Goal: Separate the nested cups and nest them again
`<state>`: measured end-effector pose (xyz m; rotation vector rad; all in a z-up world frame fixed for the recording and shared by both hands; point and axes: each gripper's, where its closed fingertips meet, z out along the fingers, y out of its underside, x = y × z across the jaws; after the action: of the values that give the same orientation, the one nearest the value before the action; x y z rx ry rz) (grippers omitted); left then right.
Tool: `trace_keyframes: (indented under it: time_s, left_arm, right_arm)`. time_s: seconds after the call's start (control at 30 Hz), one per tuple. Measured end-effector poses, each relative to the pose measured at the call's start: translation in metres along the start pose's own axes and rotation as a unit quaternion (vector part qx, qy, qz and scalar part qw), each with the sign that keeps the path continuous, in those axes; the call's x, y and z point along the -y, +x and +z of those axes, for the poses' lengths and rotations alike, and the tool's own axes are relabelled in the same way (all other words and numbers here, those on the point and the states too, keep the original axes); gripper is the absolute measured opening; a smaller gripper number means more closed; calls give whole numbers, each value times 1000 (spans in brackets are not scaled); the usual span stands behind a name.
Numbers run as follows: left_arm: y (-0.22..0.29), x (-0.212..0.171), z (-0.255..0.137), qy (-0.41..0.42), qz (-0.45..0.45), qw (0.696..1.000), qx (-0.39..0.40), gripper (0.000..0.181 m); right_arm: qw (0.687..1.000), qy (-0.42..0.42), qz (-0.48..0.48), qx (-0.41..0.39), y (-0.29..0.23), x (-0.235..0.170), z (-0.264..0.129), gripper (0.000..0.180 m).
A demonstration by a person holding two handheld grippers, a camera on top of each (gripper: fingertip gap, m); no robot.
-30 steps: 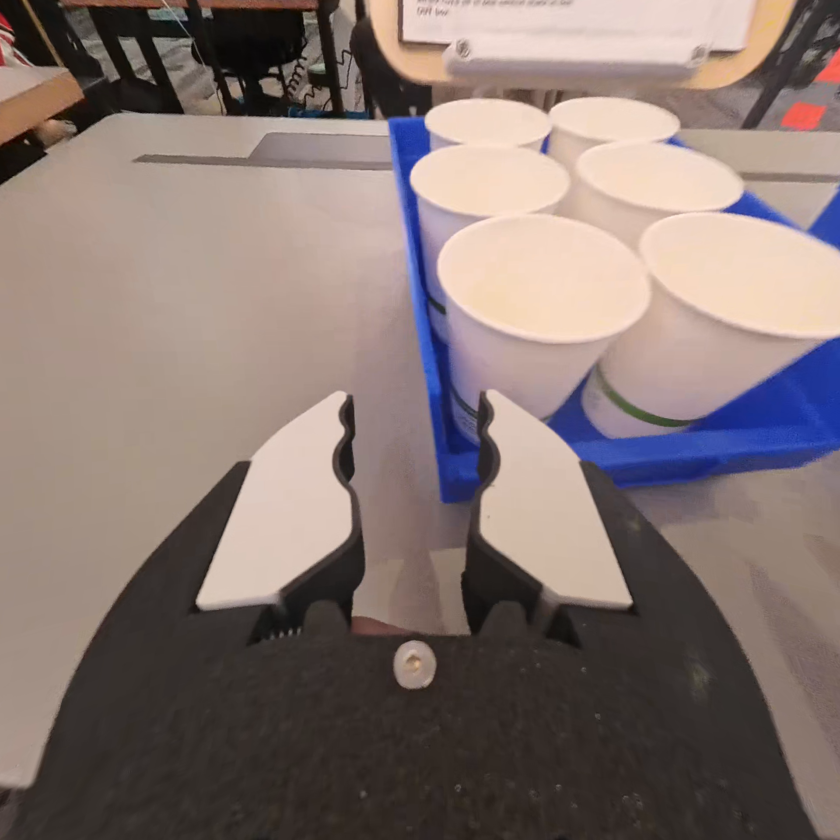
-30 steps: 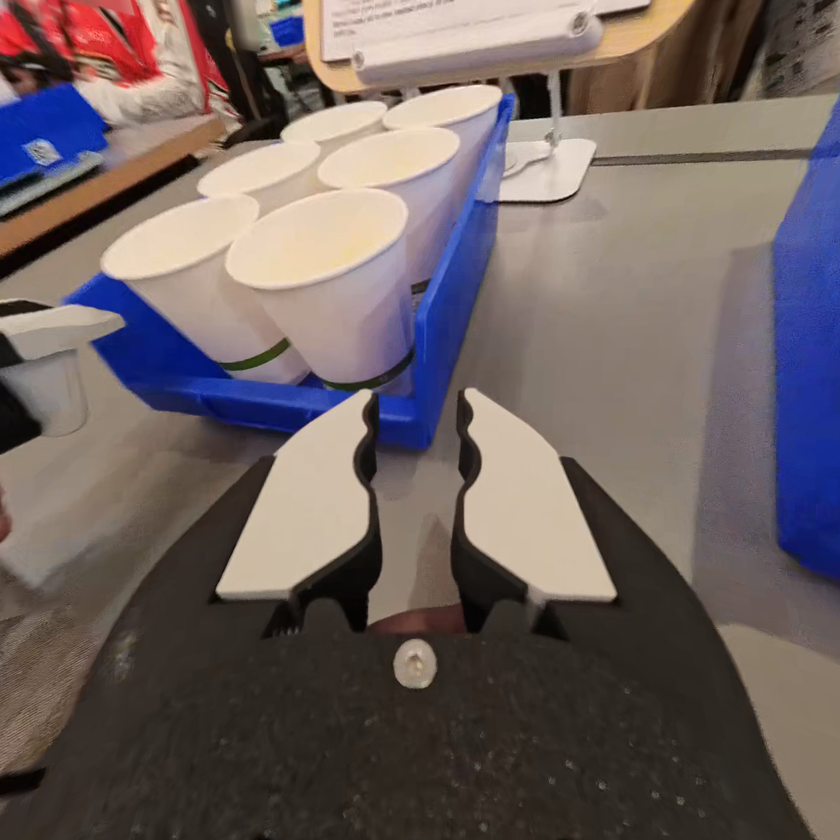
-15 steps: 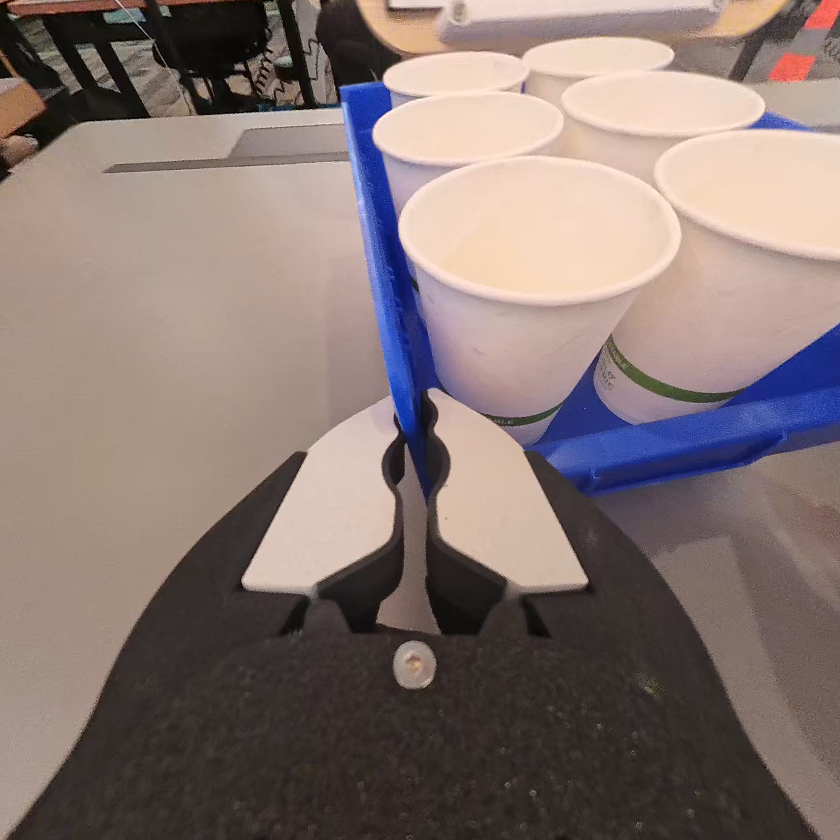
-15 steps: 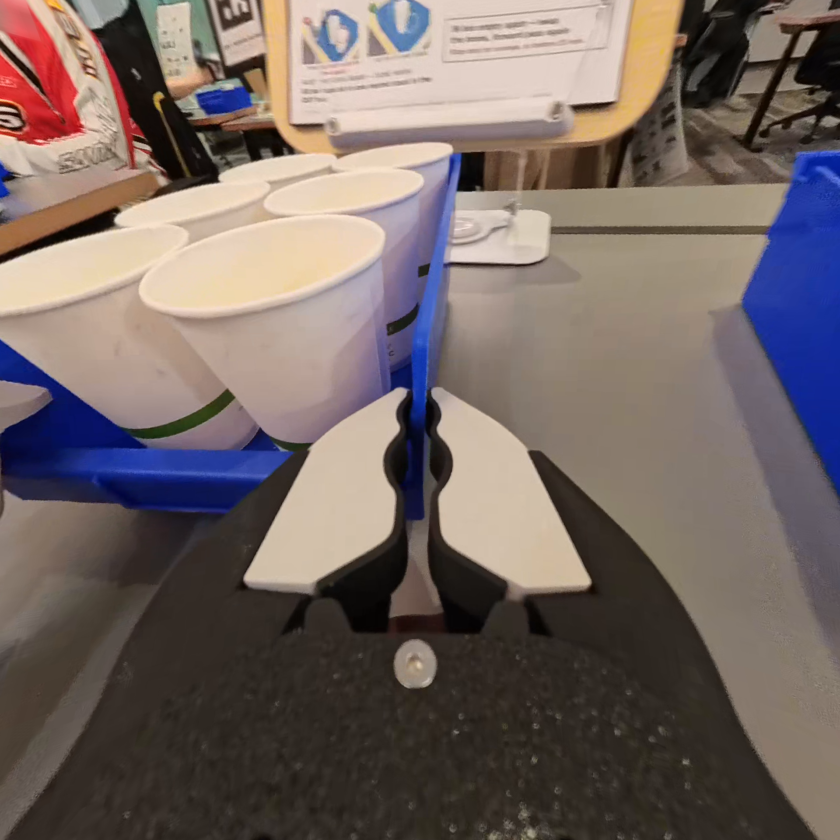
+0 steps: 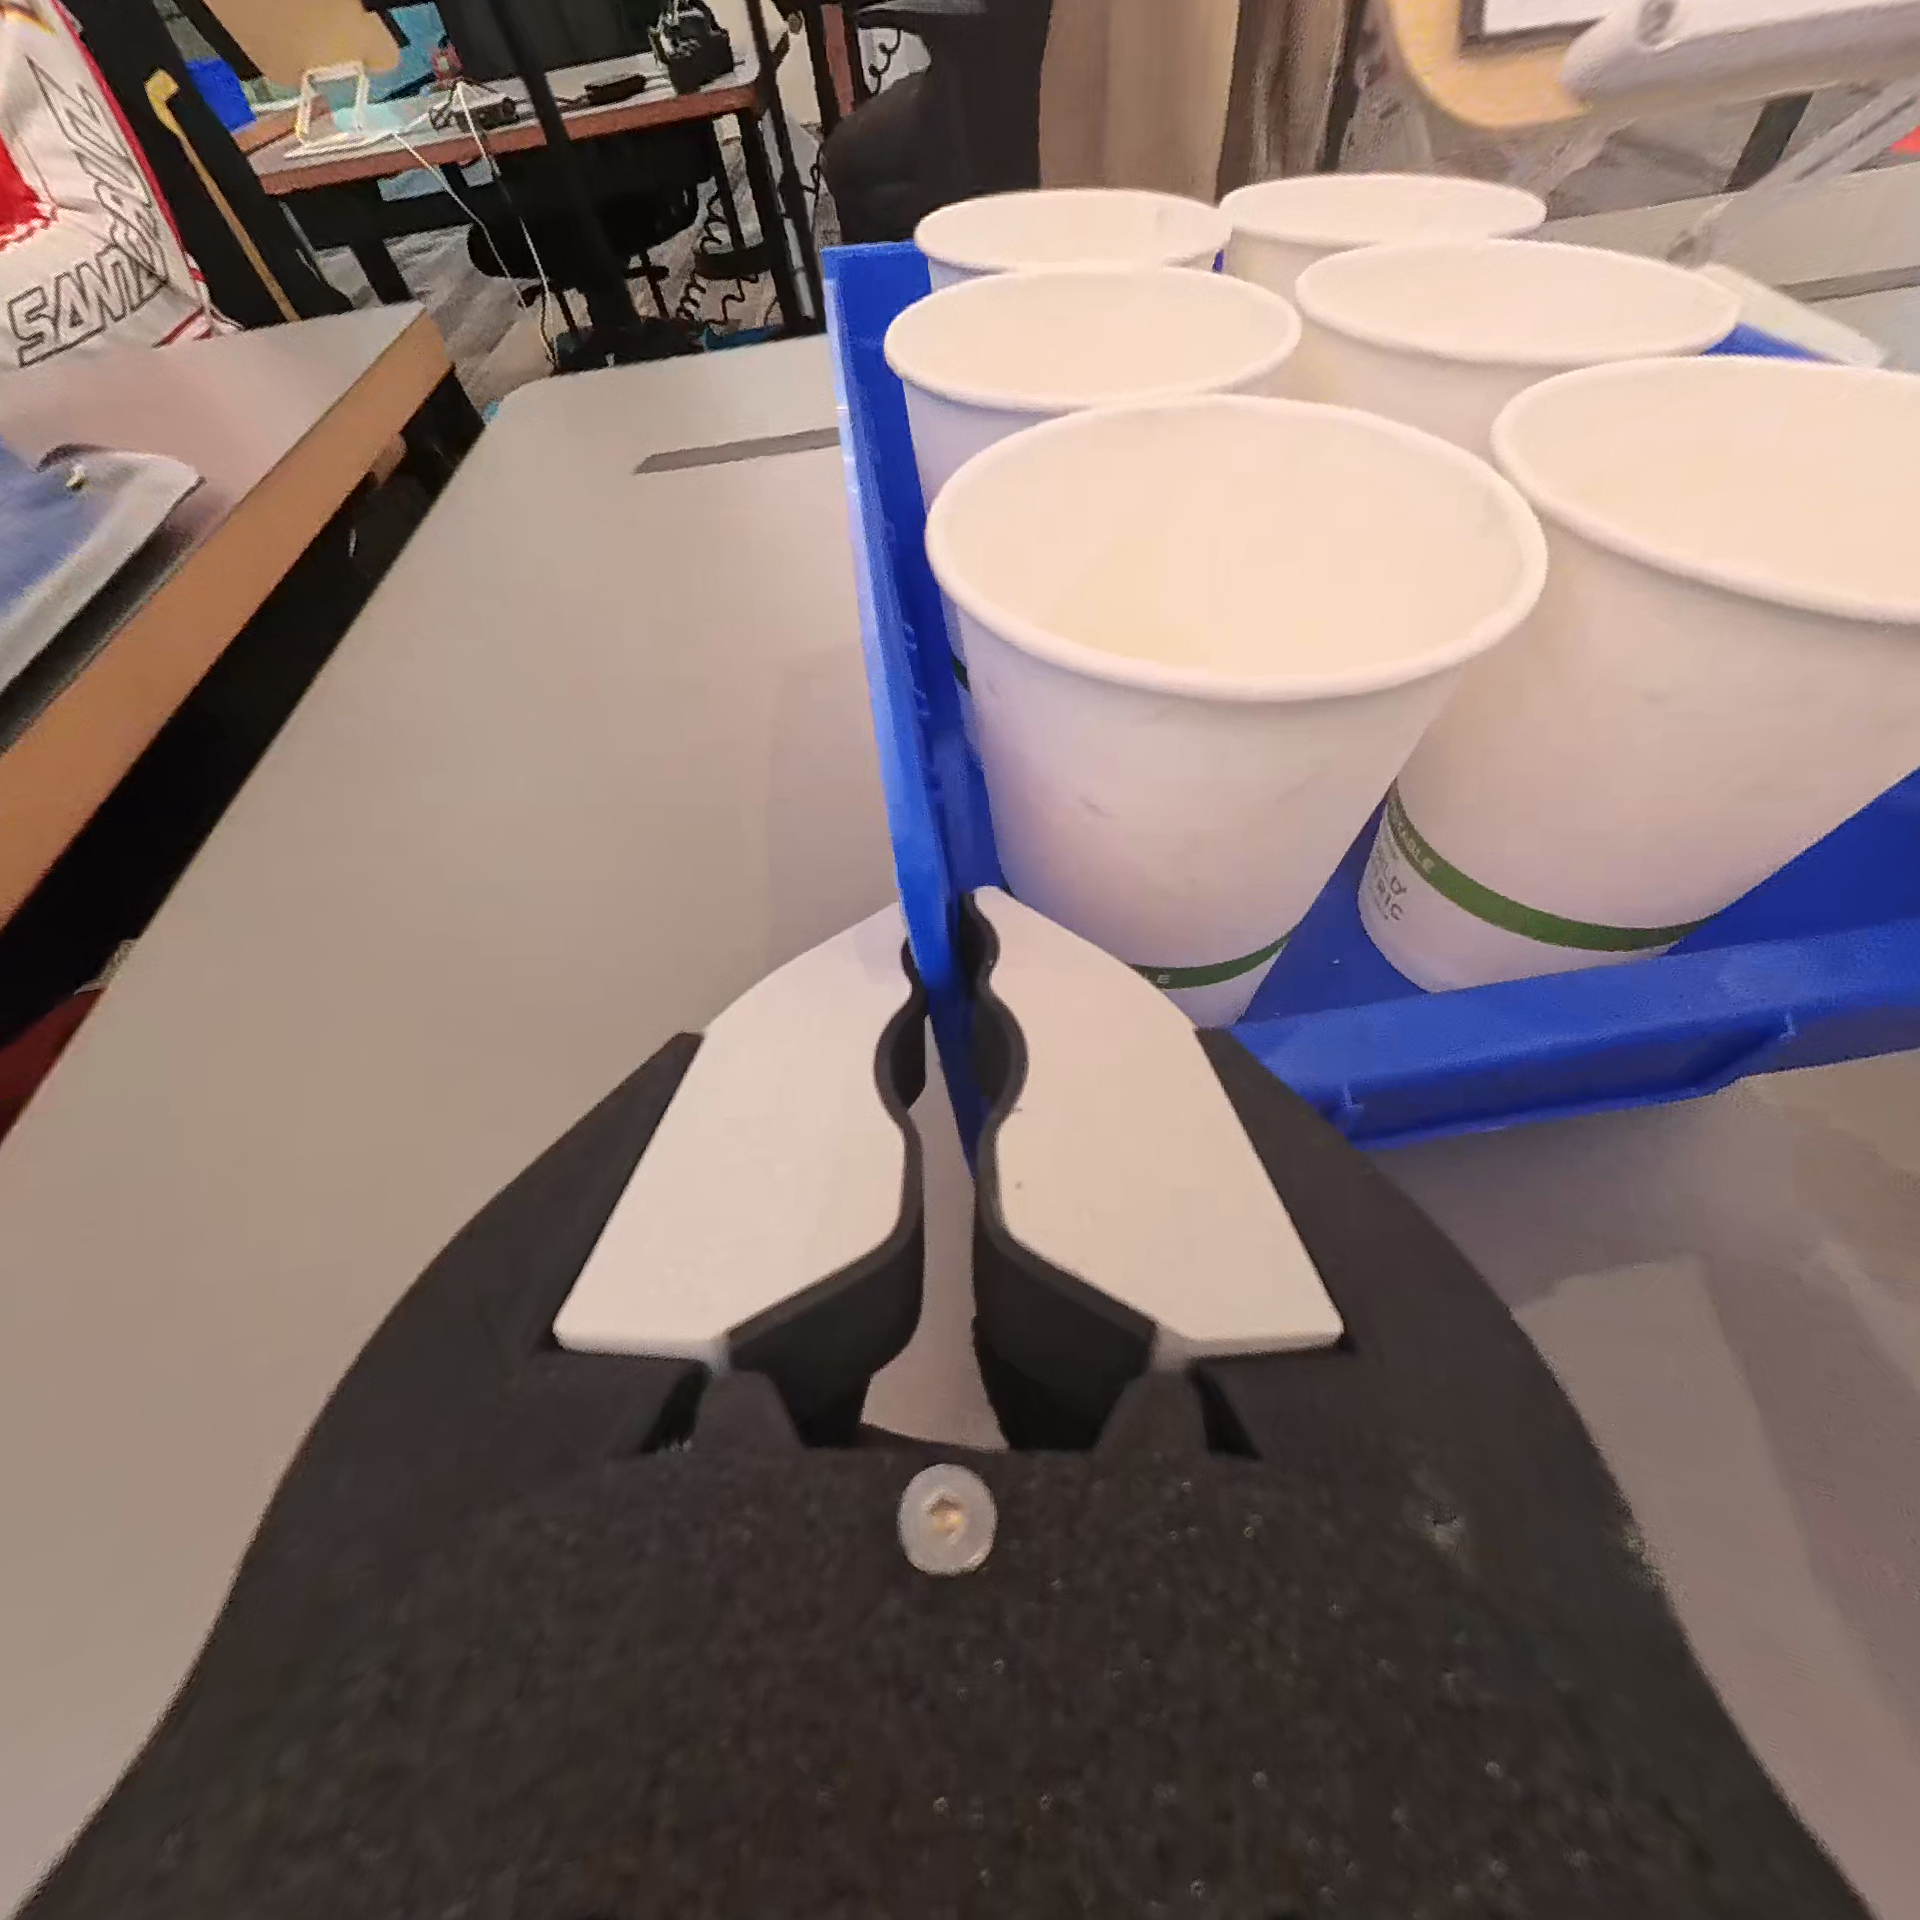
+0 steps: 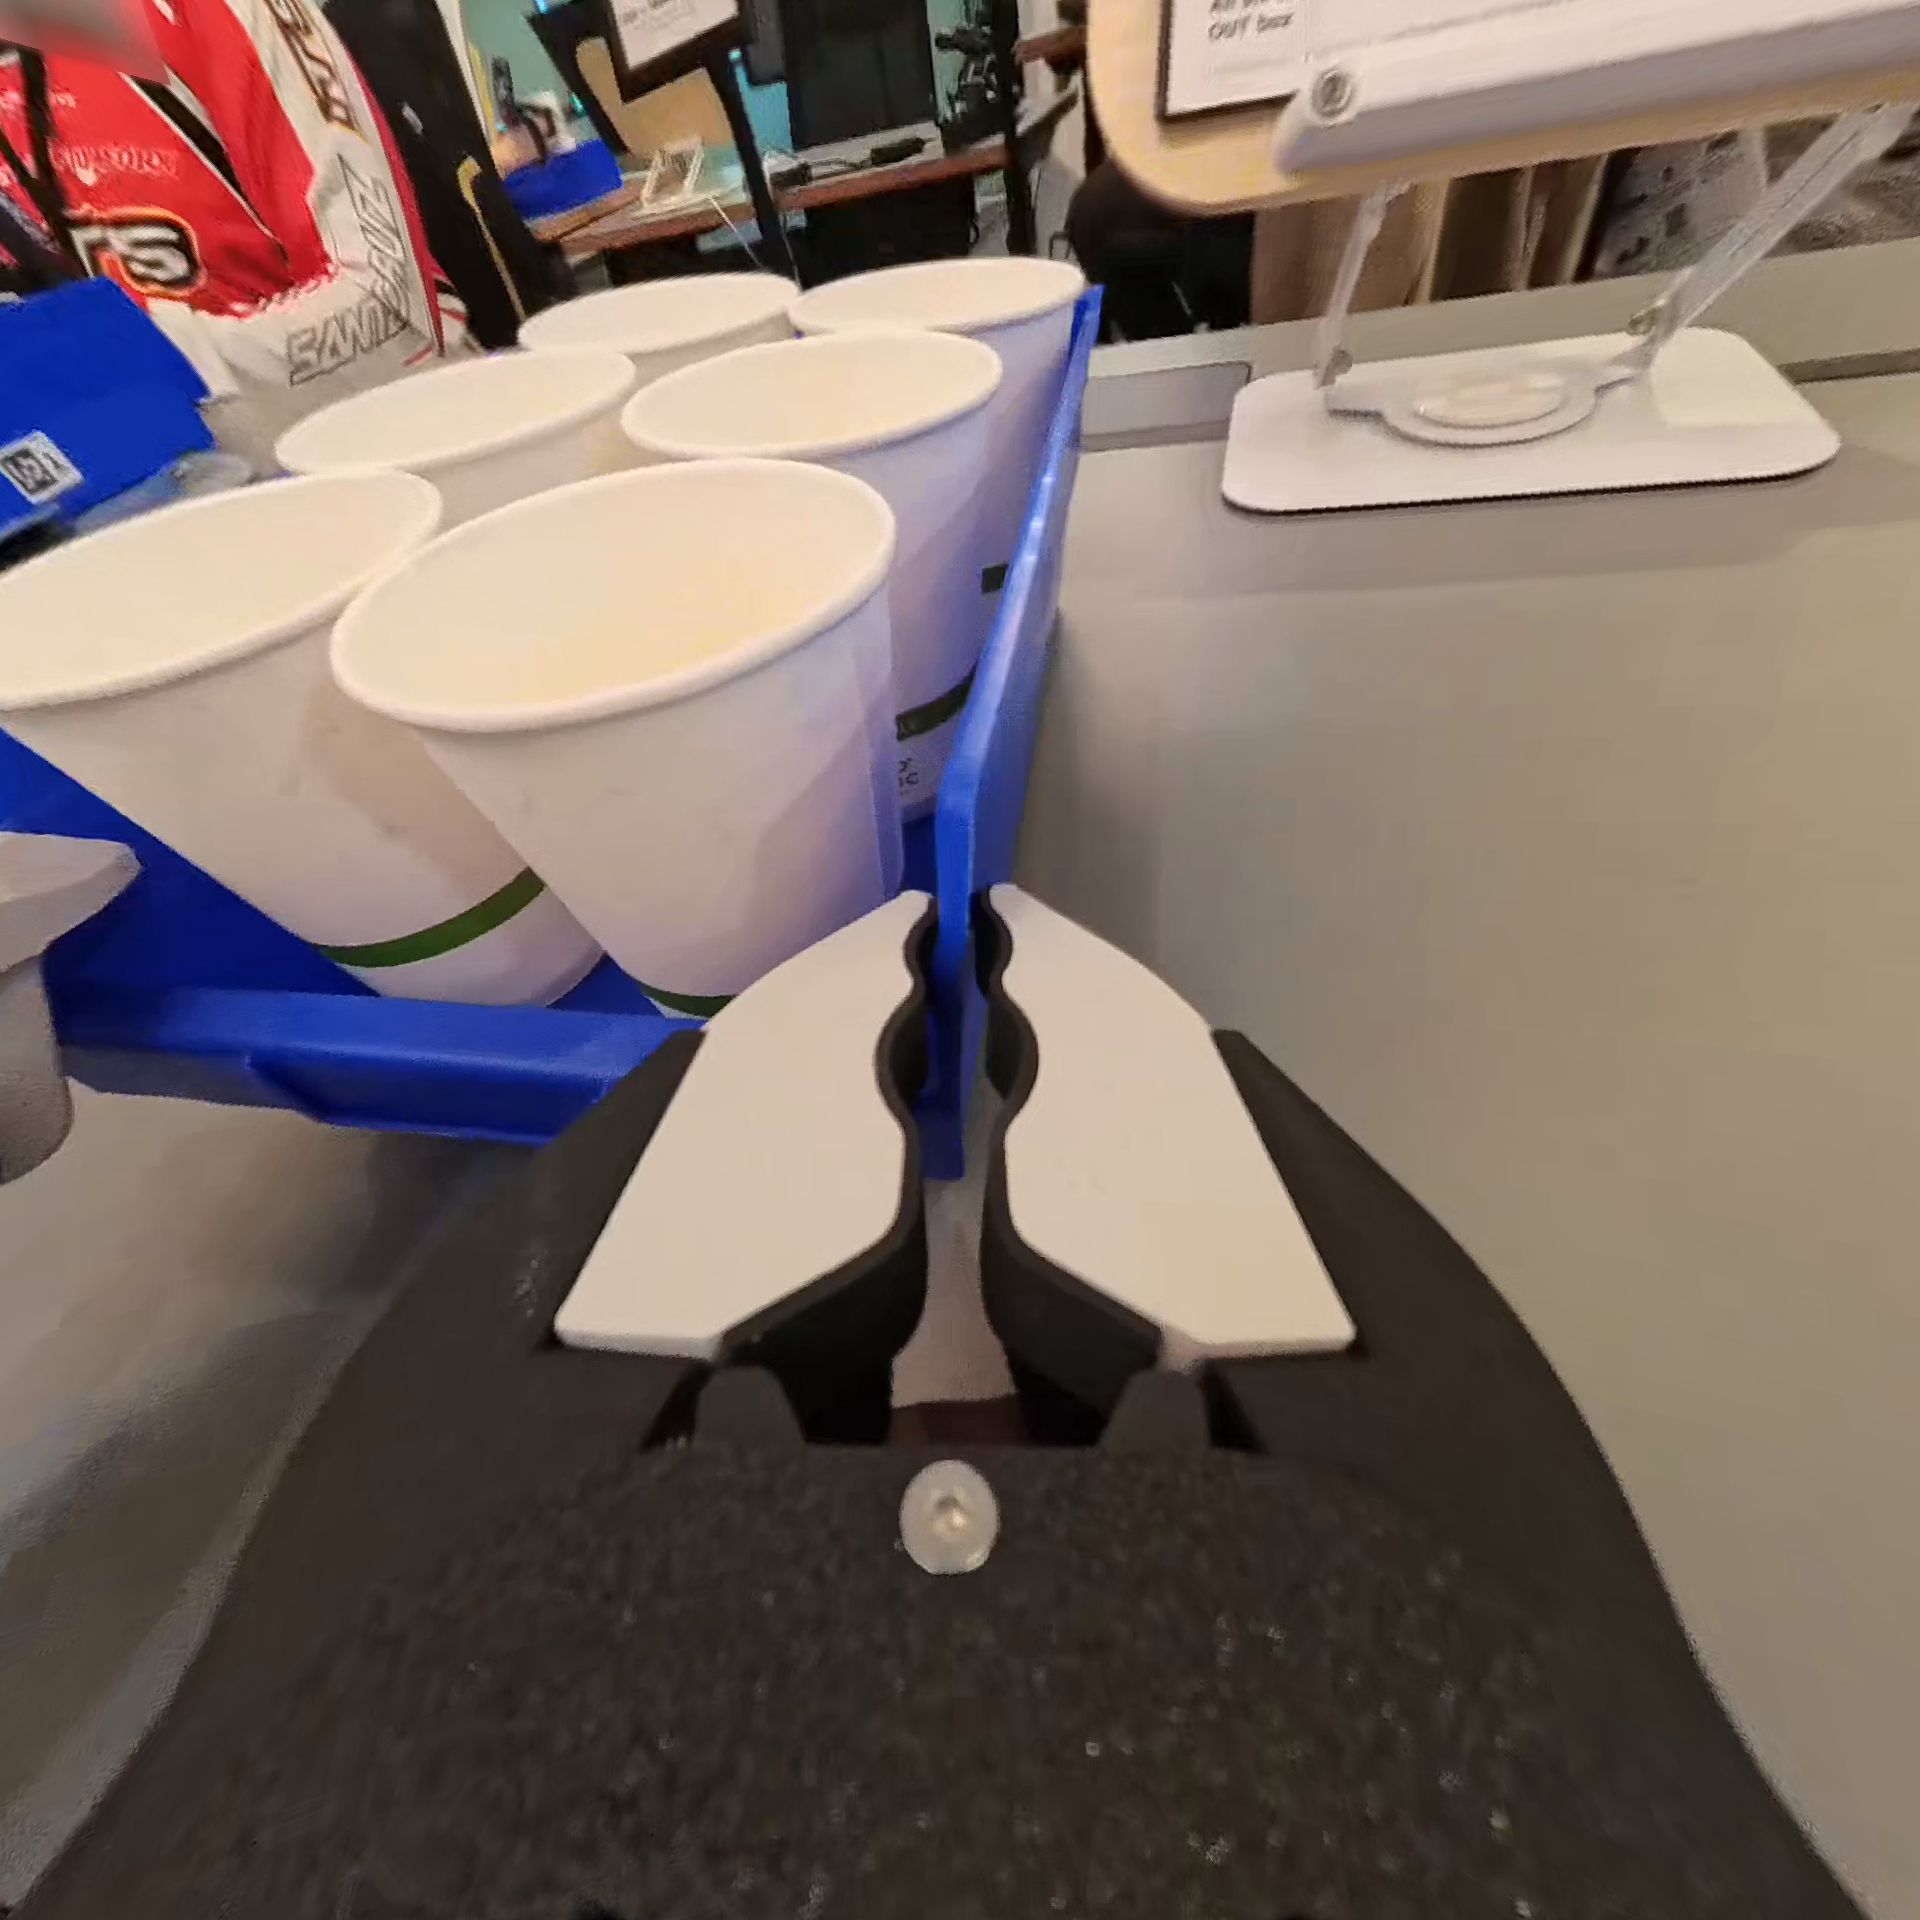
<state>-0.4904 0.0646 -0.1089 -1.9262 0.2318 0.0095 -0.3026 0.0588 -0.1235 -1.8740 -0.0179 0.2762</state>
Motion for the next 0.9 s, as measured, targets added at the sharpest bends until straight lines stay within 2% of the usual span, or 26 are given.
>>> trace_keyframes:
  time_s: [0.23, 0.3, 0.4, 0.47, 0.53, 0.6, 0.67, 0.77, 0.9]
  left_arm:
    - [-19, -19, 10, -4, -29, 1000, -4, 3]
    - [-20, -20, 15, -3, -42, 999, -11, 2]
    - [-22, -23, 17, -16, -34, 999, 0, 5]
    - [-29, -27, 11, -23, -37, 999, 29, 22]
    - [-37, -30, -3, -28, -50, 997, 55, 38]
    - [-38, -30, -25, -14, -78, 994, 73, 41]
    - [-20, -23, -44, 13, -129, 990, 46, 44]
    - [34, -11, -58, 28, -189, 981, -32, 58]
    - [119, 11, -62, 48, -199, 974, -102, 69]
  right_arm:
    - [999, -17, -12, 39, -18, -4, 6, 9]
    - [997, -41, -4, 67, -26, -11, 5, 27]
    - [995, -42, -14, 94, -26, -11, -2, 31]
    - [994, -40, -24, 97, -10, -7, -14, 37]
    - [989, -31, -29, 144, 4, 2, -37, 38]
    - [980, -20, -47, 192, 25, 12, -64, 39]
    - [975, -5, -65, 212, 58, 25, -88, 39]
    - [973, -3, -99, 207, 117, 37, -112, 40]
    - [975, -16, -121, 188, 185, 42, -133, 45]
